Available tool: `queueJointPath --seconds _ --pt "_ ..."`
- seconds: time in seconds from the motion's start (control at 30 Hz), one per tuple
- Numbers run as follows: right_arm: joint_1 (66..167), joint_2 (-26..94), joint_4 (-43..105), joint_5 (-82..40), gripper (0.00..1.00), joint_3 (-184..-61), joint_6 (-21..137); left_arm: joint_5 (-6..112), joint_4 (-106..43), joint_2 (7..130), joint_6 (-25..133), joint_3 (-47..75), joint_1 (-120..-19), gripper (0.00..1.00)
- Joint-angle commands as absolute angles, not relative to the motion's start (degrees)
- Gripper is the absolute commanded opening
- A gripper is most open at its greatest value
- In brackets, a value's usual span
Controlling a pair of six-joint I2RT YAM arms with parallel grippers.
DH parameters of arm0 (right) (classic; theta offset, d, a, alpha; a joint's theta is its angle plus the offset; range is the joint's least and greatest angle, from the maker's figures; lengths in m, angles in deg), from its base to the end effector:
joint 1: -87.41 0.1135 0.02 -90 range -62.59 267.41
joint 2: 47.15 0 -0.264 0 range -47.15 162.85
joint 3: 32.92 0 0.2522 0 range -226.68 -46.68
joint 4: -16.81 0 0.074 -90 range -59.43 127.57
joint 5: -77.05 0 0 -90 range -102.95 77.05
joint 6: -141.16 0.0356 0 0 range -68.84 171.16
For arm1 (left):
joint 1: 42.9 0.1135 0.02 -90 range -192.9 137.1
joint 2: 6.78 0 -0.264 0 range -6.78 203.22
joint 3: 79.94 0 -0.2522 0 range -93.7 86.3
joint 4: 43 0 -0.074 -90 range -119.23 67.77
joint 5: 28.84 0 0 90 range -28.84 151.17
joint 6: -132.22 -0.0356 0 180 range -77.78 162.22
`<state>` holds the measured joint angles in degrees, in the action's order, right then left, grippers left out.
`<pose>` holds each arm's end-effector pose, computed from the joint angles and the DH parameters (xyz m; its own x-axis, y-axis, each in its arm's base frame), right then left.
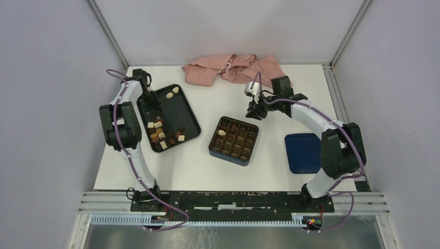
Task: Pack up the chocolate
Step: Pick up the fake chocolate from the plate.
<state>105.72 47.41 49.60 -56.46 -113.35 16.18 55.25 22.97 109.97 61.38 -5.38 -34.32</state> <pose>0.3281 0.1344 0.2422 -0.1816 -0.4980 -0.8479 -0.9500 0.3116 0.0205 0.4062 0.0576 0.1931 -0.8698 -0.4614 -0.1750 -0.4356 0.8845 -0.1671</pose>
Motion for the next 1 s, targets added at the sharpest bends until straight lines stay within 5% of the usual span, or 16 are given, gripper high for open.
queueJointPath --seconds 0.0,0.5,0.73,0.97 --pt "105.7 47.0 49.4 -57.4 0.39 -114.4 15.4 55.2 23.3 107.2 59.2 -6.2 -34.0 0.18" --pt "105.7 45.2 49.2 -59.6 0.4 -113.1 12.9 46.8 14.8 88.0 58.2 10.8 -34.1 0.09" --pt "105.7 45.3 49.3 -55.2 0.6 -112.1 10.1 32.7 7.8 74.0 59.3 24.1 -34.7 0.09" --pt "105.8 49.8 53.5 -54.4 0.61 -114.5 8.4 25.2 6.1 62.0 59.7 30.0 -36.2 0.09"
